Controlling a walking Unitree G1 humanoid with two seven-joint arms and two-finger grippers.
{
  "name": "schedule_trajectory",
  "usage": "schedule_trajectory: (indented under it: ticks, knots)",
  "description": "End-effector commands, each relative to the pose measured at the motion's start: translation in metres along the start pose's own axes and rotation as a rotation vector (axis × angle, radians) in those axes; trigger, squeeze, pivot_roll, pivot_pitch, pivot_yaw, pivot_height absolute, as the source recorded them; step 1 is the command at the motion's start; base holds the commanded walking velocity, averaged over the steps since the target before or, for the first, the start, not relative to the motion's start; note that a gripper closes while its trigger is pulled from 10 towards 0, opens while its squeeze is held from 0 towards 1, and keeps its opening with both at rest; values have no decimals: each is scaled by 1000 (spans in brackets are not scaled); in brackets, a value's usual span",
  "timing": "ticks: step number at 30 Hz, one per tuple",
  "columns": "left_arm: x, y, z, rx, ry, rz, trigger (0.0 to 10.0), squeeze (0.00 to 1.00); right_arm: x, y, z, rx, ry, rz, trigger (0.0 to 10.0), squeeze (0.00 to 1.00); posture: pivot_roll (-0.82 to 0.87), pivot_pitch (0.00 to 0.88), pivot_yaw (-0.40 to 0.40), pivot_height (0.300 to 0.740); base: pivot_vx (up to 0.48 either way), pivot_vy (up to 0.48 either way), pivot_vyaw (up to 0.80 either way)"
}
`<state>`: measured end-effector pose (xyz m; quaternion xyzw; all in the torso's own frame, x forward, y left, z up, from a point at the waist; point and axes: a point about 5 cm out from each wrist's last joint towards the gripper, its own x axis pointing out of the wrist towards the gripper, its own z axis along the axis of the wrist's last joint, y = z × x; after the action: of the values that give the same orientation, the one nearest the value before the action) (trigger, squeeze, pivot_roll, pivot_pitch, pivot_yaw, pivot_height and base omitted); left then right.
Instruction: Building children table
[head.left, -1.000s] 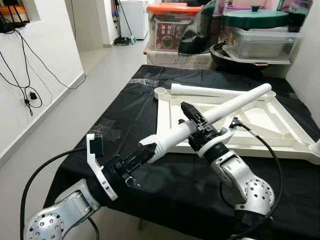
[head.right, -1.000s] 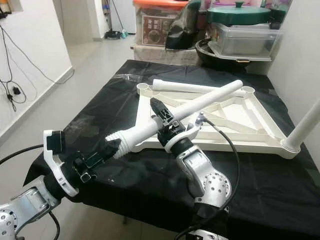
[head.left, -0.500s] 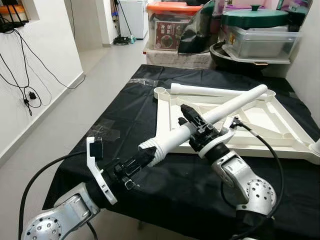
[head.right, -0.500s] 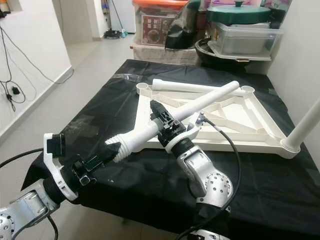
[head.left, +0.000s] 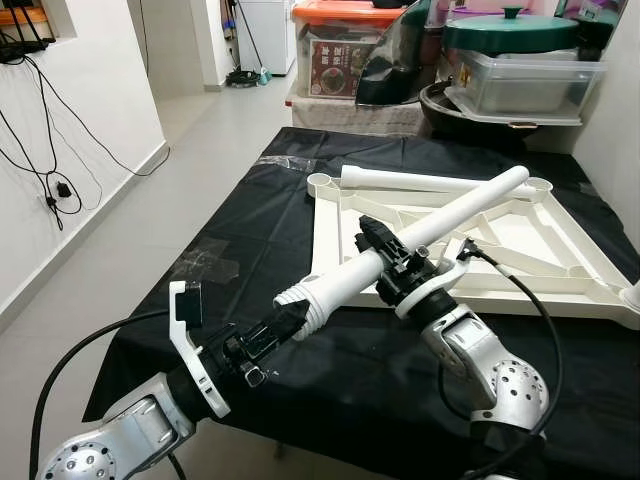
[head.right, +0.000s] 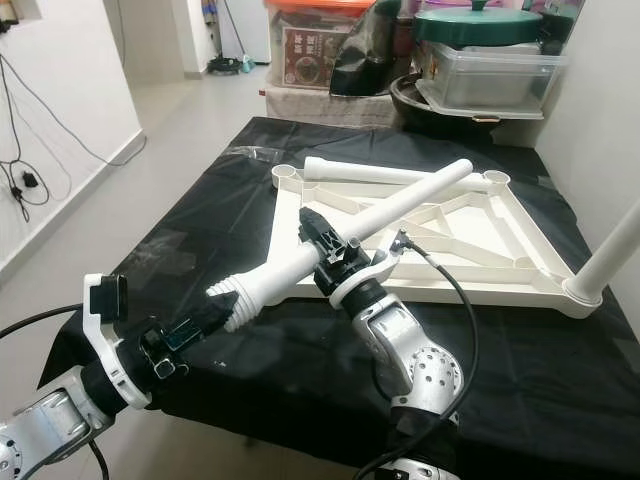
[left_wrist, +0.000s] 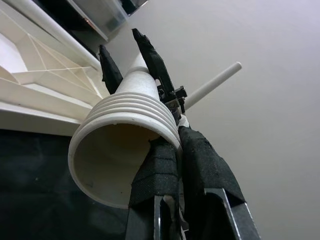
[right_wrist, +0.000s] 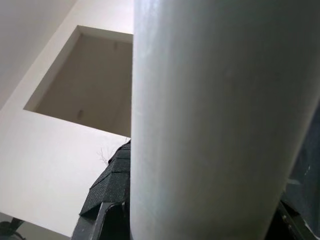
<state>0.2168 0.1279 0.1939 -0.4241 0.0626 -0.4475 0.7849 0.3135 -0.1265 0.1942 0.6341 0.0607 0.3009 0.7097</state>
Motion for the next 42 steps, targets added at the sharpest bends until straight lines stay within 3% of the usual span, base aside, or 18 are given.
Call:
schedule_trajectory:
  ticks: [1,2,3,10,11,14,15,18,20,21,22,23,25,26,28,30,31,42]
  knots:
    - [-1,0,-10,-24,72,14,10000,0,2,7,12,-45,-47,11,0,0,195,49,-49,740,0,0,0]
    - [-1,0,-10,-24,72,14,10000,0,2,7,12,-45,-47,11,0,0,195,49,-49,740,0,0,0]
    - [-2,2,-11,-32,71,29,10000,1000,3,8,14,-46,-52,16,0,0,195,49,-49,740,0,0,0]
    - [-9,10,-13,-23,89,89,10000,1000,7,13,26,-53,-84,37,0,0,195,37,-48,740,0,0,0]
    - [-10,11,-14,-29,91,91,10000,0,7,14,27,-57,-89,42,0,0,195,37,-48,740,0,0,0]
    - [-10,11,-14,-35,90,89,10000,0,7,15,28,-61,-92,46,0,0,195,37,-48,740,0,0,0]
    - [-14,15,-16,13,123,143,10000,0,9,19,31,-154,-87,41,0,0,196,31,-49,740,0,0,0]
    - [-16,18,-17,56,149,182,10000,0,11,21,33,-222,-80,35,0,0,197,29,-48,740,0,0,0]
    - [-19,27,-16,209,206,305,10000,0,14,28,33,-429,-39,24,0,0,197,27,-48,740,0,0,0]
    - [-19,27,-16,209,206,305,10000,0,14,28,33,-429,-39,24,0,0,197,27,-48,740,0,0,0]
    - [-19,34,-10,359,223,405,10000,1000,18,31,32,-581,-37,-4,0,0,200,18,-47,740,0,0,0]
    - [-19,34,-10,359,223,405,10000,1000,18,31,32,-581,-37,-4,0,0,200,18,-47,740,0,0,0]
    - [-14,41,3,640,262,530,10000,1000,24,37,30,-812,-59,-29,0,0,198,12,-49,740,0,0,0]
    - [-14,41,3,640,262,530,10000,1000,24,37,30,-812,-59,-29,0,0,198,12,-49,740,0,0,0]
    - [-6,43,13,897,278,598,10000,1000,29,42,28,-912,-82,-23,0,0,201,4,-53,740,0,0,0]
    - [-3,43,16,974,277,608,10000,1000,30,44,27,-935,-87,-17,0,0,201,4,-53,740,0,0,0]
    - [5,39,19,1035,248,590,10000,0,32,49,24,-971,-93,-3,0,0,198,2,-52,740,0,0,0]
    - [36,36,4,1148,227,452,10000,0,37,60,-7,-1065,-60,97,0,0,192,3,-54,740,0,0,0]
